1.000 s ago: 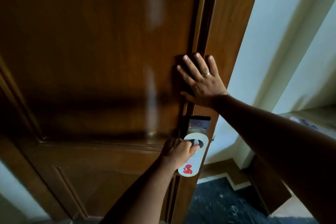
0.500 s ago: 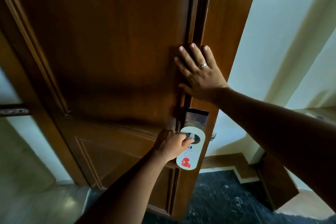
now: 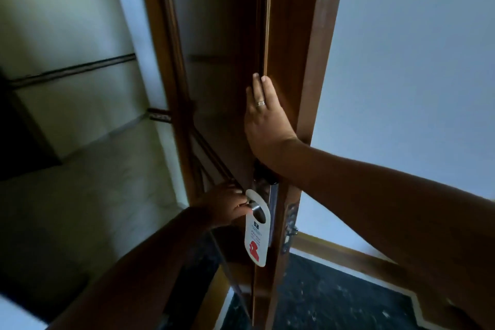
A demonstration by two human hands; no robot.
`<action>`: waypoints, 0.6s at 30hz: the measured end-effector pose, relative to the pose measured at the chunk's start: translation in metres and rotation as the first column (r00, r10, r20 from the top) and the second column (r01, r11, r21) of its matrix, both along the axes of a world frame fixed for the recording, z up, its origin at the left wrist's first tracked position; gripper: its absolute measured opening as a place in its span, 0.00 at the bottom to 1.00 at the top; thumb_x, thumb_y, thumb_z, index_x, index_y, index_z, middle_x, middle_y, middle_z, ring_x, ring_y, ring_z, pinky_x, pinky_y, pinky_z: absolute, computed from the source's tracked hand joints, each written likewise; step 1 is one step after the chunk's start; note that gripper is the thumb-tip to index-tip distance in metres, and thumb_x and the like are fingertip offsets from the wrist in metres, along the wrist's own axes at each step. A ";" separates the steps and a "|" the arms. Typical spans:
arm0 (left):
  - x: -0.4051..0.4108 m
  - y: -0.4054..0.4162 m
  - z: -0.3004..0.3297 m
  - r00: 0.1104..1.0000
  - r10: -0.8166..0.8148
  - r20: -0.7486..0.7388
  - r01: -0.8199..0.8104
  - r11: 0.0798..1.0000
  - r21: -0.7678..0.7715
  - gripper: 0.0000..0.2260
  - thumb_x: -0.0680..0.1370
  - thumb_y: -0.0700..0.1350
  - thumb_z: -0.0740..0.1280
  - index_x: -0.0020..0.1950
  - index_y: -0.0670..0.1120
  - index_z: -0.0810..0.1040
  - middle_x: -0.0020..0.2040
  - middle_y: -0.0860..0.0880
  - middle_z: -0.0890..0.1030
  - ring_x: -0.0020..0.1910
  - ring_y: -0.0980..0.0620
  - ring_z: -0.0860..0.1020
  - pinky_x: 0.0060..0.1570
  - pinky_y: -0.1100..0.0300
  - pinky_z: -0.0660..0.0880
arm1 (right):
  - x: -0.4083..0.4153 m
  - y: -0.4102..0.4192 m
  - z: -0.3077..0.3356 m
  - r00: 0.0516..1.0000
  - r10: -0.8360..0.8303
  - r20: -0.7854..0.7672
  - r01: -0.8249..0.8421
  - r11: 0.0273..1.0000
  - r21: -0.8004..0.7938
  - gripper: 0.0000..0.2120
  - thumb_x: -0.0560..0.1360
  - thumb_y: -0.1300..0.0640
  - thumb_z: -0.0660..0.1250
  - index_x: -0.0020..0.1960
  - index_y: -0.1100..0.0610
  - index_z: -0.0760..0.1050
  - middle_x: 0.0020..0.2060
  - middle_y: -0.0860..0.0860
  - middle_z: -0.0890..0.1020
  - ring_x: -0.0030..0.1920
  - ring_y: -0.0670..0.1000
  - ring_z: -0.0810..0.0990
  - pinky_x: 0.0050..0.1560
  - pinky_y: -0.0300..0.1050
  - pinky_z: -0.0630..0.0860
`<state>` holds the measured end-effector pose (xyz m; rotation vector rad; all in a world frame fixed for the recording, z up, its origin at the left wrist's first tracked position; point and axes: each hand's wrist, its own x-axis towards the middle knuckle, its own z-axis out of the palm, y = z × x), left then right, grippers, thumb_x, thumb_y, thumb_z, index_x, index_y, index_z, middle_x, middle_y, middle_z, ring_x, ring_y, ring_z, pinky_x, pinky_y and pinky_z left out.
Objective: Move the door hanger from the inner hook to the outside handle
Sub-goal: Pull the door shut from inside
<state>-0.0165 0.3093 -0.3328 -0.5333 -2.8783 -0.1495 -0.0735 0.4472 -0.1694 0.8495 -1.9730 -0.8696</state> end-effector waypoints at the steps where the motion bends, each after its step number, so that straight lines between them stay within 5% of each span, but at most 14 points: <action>1: 0.014 -0.005 0.002 1.000 0.005 0.027 -0.004 0.999 -0.042 0.17 0.82 0.51 0.59 0.51 0.42 0.84 0.49 0.44 0.85 0.53 0.45 0.81 0.58 0.53 0.74 | 0.014 -0.008 0.003 0.998 0.040 0.039 -0.040 0.999 -0.011 0.28 0.81 0.46 0.51 0.76 0.61 0.60 0.77 0.66 0.56 0.76 0.72 0.48 0.73 0.70 0.39; 9: 0.112 -0.063 0.005 0.948 0.309 0.077 -0.315 0.946 0.077 0.21 0.77 0.63 0.56 0.61 0.54 0.79 0.67 0.49 0.77 0.62 0.48 0.78 0.58 0.53 0.76 | 0.110 -0.080 0.013 0.818 0.471 0.330 -0.344 0.861 -0.375 0.23 0.79 0.61 0.49 0.73 0.65 0.63 0.75 0.66 0.61 0.75 0.68 0.57 0.75 0.65 0.45; 13: 0.158 -0.096 0.011 0.884 0.452 0.120 -0.462 0.883 0.082 0.19 0.80 0.58 0.58 0.69 0.54 0.75 0.72 0.50 0.74 0.70 0.48 0.72 0.68 0.54 0.69 | 0.155 -0.103 0.017 0.546 0.797 0.258 -0.651 0.597 -0.468 0.19 0.78 0.58 0.60 0.68 0.60 0.70 0.72 0.61 0.68 0.73 0.61 0.66 0.75 0.58 0.53; 18: 0.214 -0.117 0.027 0.714 0.681 -0.164 -0.620 0.723 0.305 0.23 0.82 0.48 0.63 0.76 0.44 0.64 0.75 0.43 0.70 0.73 0.44 0.69 0.72 0.52 0.63 | 0.170 -0.108 0.026 0.248 0.969 -0.021 -0.744 0.176 -0.645 0.25 0.77 0.48 0.63 0.71 0.58 0.67 0.72 0.61 0.69 0.72 0.60 0.65 0.74 0.57 0.53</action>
